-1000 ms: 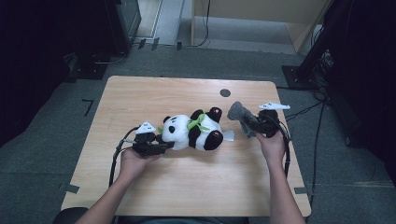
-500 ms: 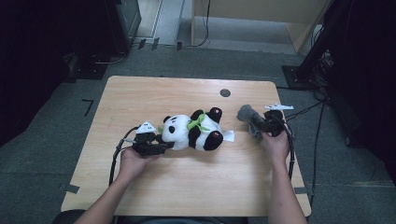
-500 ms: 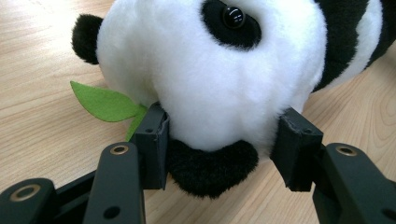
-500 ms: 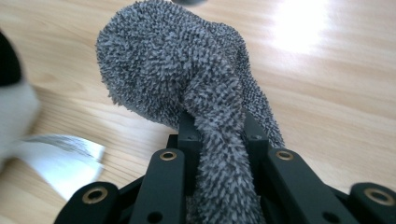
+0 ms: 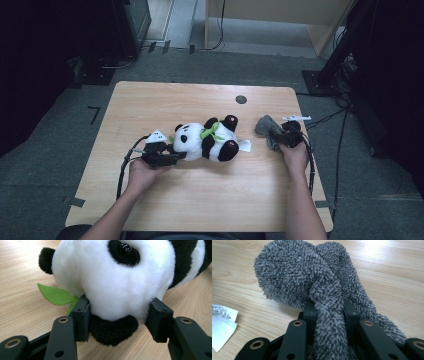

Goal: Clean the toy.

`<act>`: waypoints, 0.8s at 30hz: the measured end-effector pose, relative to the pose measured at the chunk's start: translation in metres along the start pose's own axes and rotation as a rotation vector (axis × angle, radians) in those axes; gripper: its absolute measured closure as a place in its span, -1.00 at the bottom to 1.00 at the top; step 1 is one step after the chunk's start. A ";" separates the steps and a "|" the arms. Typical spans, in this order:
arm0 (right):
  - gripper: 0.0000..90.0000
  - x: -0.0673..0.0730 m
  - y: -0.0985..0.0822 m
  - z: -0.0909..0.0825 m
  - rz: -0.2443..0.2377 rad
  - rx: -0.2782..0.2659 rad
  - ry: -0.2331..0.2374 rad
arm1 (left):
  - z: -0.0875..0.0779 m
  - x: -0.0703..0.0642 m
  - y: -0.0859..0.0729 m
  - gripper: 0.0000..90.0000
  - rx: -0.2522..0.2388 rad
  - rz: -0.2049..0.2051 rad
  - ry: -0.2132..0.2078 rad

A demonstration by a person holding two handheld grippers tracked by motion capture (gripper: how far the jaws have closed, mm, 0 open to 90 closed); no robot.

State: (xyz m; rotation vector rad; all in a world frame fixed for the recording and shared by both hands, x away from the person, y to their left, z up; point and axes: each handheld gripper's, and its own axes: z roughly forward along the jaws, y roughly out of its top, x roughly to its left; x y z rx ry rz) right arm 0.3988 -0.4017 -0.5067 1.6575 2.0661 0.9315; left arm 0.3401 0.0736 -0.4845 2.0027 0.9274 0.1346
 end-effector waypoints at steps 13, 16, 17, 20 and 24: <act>-0.03 0.007 0.007 -0.002 0.027 0.006 0.007 | 0.000 0.000 0.000 -0.01 -0.002 0.003 0.001; -0.10 0.009 0.009 -0.008 0.014 -0.028 0.018 | 0.000 0.000 0.000 -0.02 -0.003 0.000 0.002; -0.15 0.010 0.010 -0.011 0.007 -0.044 0.020 | 0.000 0.000 0.000 -0.02 -0.003 0.000 0.003; -0.27 0.014 0.012 -0.018 -0.006 -0.079 0.026 | 0.000 0.001 0.001 -0.02 0.000 0.000 0.004; -0.40 0.020 0.013 -0.025 0.005 -0.104 0.039 | 0.000 0.001 0.002 -0.03 0.003 -0.004 0.001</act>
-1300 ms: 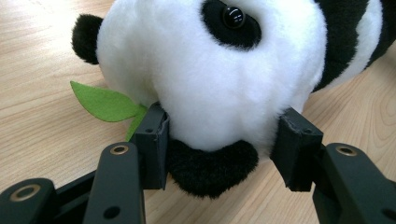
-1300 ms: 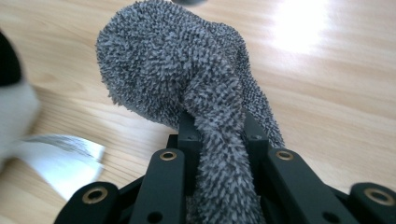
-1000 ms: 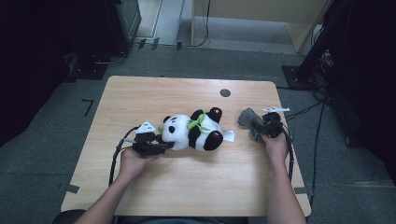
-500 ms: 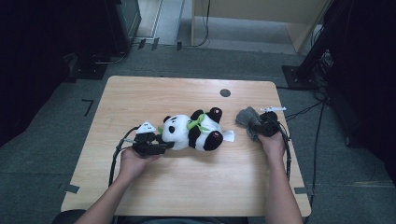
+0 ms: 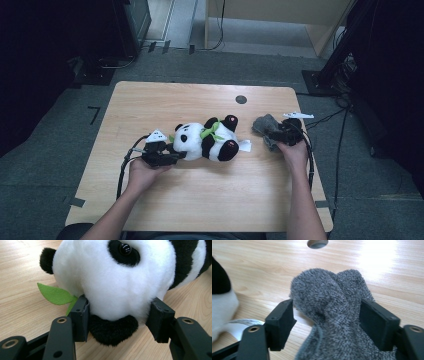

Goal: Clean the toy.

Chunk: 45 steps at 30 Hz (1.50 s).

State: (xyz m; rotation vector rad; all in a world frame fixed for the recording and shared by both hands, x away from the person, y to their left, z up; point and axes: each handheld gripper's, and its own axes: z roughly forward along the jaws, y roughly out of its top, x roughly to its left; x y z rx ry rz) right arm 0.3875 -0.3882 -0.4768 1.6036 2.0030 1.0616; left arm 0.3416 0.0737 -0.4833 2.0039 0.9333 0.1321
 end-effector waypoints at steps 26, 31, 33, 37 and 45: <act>-0.57 0.064 -0.001 -0.035 -0.076 -0.001 0.146 | 0.001 0.001 0.000 -0.05 -0.002 0.005 -0.005; -0.57 0.076 -0.001 -0.042 -0.096 -0.015 0.164 | 0.001 0.002 0.000 -0.10 -0.002 0.008 -0.007; -0.56 0.080 -0.001 -0.046 -0.098 -0.021 0.171 | 0.001 0.002 -0.001 -0.11 -0.003 0.008 -0.006; -0.53 0.088 0.000 -0.052 -0.097 -0.016 0.192 | 0.002 0.002 -0.001 -0.15 -0.006 0.007 -0.005; -0.51 0.108 0.001 -0.061 -0.139 -0.033 0.231 | 0.003 0.002 -0.001 -0.22 -0.004 0.009 -0.006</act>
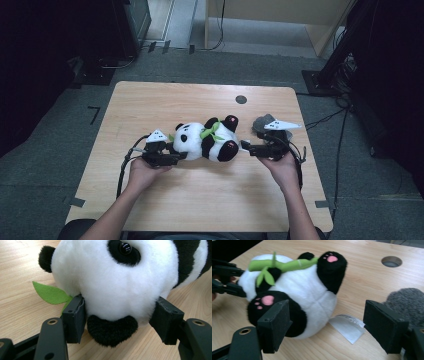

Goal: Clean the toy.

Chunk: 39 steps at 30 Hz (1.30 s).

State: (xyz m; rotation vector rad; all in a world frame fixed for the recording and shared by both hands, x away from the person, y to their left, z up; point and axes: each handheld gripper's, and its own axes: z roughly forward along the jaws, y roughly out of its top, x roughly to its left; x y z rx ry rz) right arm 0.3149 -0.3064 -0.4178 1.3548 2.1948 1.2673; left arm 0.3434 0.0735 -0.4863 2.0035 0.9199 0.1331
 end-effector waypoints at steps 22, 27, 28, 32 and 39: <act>-0.50 0.049 0.001 0.015 -0.135 0.009 0.093 | 0.001 0.001 0.000 -0.33 0.003 0.004 -0.005; -0.51 0.054 -0.006 0.030 -0.156 0.053 0.107 | 0.001 0.001 0.000 -0.33 0.001 0.002 -0.008; -0.50 0.054 -0.008 0.032 -0.168 0.056 0.103 | 0.001 0.001 0.000 -0.33 0.002 0.002 -0.008; -0.44 0.051 -0.018 0.036 -0.189 0.049 0.088 | 0.000 0.002 0.000 -0.33 0.001 0.001 -0.009; -0.69 0.045 -0.027 0.053 -0.184 0.058 0.086 | 0.000 0.002 0.001 -0.33 -0.003 -0.008 -0.011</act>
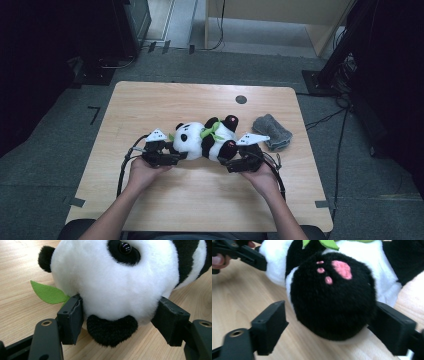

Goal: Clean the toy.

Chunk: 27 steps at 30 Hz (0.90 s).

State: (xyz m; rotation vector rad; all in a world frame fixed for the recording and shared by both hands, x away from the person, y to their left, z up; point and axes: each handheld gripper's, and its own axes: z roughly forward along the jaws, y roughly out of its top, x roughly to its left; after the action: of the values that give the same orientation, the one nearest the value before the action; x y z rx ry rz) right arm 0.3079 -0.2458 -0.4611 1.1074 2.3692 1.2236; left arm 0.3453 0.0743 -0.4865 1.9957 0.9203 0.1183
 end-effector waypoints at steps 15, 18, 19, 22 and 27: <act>-0.89 0.001 0.000 0.013 0.065 -0.056 -0.027 | 0.001 0.000 0.001 -0.32 0.002 -0.002 -0.004; -0.88 0.004 -0.001 0.016 0.049 -0.047 -0.035 | 0.001 0.000 0.001 -0.32 0.000 -0.004 -0.006; -0.84 0.004 -0.001 0.017 0.038 -0.044 -0.044 | 0.001 0.000 0.001 -0.32 -0.002 -0.005 -0.006; -0.68 0.004 -0.003 0.018 0.003 -0.045 -0.083 | 0.001 0.000 0.001 -0.32 -0.008 -0.013 -0.005; -0.16 0.003 -0.001 0.011 -0.009 -0.045 -0.100 | 0.001 -0.002 0.005 -0.31 -0.001 -0.010 0.008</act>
State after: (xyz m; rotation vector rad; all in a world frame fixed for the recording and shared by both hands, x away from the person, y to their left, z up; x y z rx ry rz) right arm 0.3112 -0.2371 -0.4681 1.1159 2.2591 1.1840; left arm 0.3471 0.0708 -0.4829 1.9911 0.9346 0.1212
